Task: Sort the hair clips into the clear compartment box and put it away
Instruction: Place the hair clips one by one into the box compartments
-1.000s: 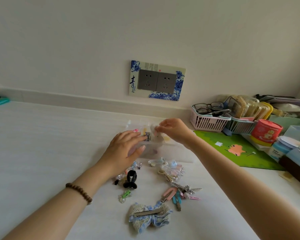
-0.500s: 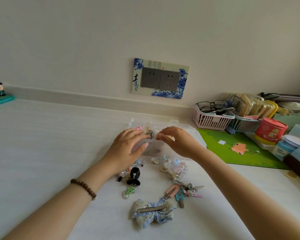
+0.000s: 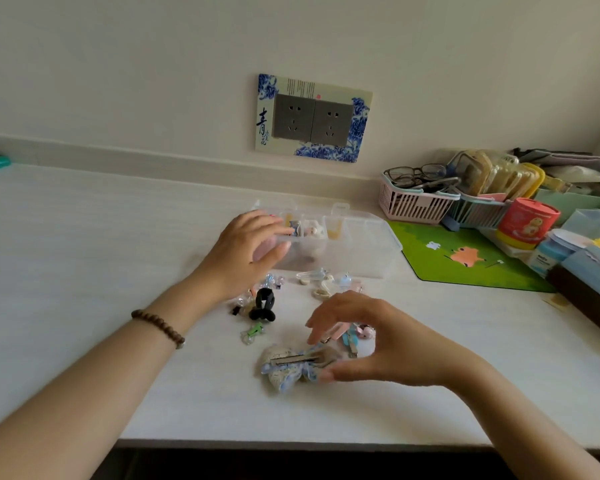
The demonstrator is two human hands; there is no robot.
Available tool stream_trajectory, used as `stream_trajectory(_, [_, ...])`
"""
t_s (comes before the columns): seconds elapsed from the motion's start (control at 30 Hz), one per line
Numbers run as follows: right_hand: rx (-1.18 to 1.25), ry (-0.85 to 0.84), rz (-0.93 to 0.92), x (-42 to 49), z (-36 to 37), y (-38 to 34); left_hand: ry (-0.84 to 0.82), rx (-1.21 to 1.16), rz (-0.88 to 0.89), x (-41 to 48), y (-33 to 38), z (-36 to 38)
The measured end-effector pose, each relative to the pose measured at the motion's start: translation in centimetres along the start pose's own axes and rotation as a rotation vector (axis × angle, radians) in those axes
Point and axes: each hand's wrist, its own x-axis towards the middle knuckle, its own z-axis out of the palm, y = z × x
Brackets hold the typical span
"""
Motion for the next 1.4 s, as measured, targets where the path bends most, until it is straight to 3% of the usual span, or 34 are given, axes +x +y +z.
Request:
stream_trajectory(0.1, [-0.134, -0.007, -0.076, -0.2, 1.1, -0.1, 0.031, -0.111, 0.039, -0.1, 1.3, -1.4])
stream_trajectory(0.23, [-0.181, 0.12, -0.104, 0.5, 1.9, -0.2, 0.008, -0.156, 0.047, -0.1, 1.9, -1.8])
stream_trajectory(0.33, [-0.026, 0.14, -0.05, 1.5, 1.8, 0.0, -0.022, -0.155, -0.006, -0.3, 1.4, -1.8])
stream_trajectory(0.57, [0.515, 0.432, 0.131, 5.8, -1.8, 1.9, -0.044, -0.529, -0.141, -0.5, 2.9, -2.1])
stream_trajectory(0.73, [0.748, 0.417, 0.136, 8.7, -3.2, 2.0, 0.181, -0.608, -0.231, 0.2, 2.4, -1.3])
stream_trajectory(0.83, [0.765, 0.456, 0.135, 10.6, -3.7, 2.0, 0.286, -0.589, -0.304, 0.8, 1.6, -0.9])
stream_trajectory(0.93, [0.667, 0.529, 0.184, 12.7, -4.9, 2.3, 0.265, -0.387, -0.292, 1.0, 0.4, -0.3])
stream_trajectory(1.03, [0.367, 0.535, 0.27, 14.4, -6.3, 3.2, 0.285, -0.116, -0.153, 0.8, -0.5, 0.0])
stream_trajectory(1.1, [0.163, 0.456, 0.326, 15.4, -6.6, 4.2, 0.265, -0.108, -0.137, 0.7, -0.4, 0.0])
stream_trajectory(1.23, [-0.011, 0.33, 0.387, 17.2, -5.5, 5.4, 0.196, -0.038, -0.089, 0.8, -0.8, 0.3])
stream_trajectory(1.4, [-0.195, 0.305, 0.338, 17.4, -5.4, 6.5, 0.048, 0.089, -0.055, 1.0, -1.1, 0.7])
